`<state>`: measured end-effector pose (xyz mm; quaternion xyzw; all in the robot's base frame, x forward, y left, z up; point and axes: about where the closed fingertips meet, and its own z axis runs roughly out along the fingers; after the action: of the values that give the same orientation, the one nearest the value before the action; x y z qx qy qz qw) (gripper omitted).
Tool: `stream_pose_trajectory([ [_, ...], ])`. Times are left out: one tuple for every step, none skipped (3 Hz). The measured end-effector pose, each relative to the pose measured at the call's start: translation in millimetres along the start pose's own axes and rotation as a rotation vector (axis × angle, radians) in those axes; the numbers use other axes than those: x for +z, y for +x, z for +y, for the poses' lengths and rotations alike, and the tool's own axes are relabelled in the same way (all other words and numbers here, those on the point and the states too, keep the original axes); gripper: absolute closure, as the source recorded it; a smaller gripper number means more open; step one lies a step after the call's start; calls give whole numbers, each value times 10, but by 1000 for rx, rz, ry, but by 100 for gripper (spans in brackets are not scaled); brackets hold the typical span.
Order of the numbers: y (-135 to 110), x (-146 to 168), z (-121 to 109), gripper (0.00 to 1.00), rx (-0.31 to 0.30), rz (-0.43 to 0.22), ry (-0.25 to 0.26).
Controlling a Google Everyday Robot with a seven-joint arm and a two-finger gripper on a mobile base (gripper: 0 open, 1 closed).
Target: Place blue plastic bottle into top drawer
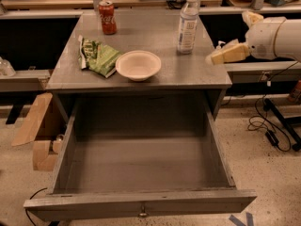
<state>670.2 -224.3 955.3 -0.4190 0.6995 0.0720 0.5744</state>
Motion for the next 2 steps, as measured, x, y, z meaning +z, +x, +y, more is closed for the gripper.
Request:
stream_pose_trajectory([
  [-157,44,-44,0,-9,-16,23],
  [-120,36,-14,0,-10,-4,8],
])
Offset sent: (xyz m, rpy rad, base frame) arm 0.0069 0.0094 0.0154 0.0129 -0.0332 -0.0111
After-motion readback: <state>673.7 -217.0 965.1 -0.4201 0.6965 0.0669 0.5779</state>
